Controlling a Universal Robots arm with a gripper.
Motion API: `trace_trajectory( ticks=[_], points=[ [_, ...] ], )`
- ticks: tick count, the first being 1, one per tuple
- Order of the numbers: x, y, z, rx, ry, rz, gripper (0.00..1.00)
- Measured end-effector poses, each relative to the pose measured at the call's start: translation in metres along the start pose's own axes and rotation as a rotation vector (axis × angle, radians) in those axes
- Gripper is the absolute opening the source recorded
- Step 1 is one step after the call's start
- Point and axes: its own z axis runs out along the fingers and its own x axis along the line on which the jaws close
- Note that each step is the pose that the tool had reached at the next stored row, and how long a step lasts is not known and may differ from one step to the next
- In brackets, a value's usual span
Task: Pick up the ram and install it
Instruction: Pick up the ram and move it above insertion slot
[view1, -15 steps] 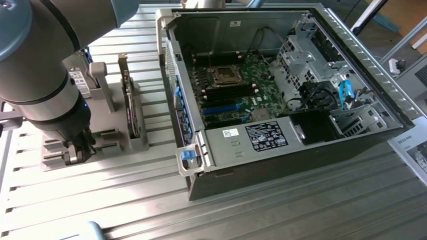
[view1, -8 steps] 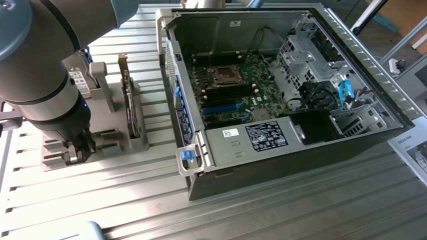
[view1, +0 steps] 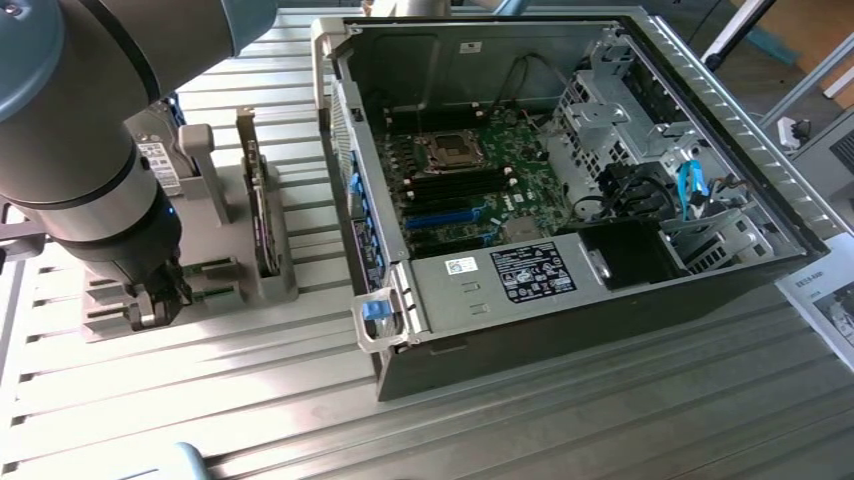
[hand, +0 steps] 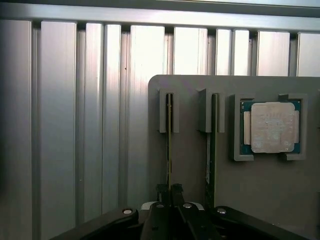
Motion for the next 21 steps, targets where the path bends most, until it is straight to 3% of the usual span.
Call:
trace_trajectory(
  ticks=[11, 21],
  points=[
    [0.0, 0.0, -0.0005, 0.0003, 0.0, 0.0, 0.13],
    [-0.001, 0.0, -0.0171, 0.0, 0.0024, 0.0, 0.13]
  ],
)
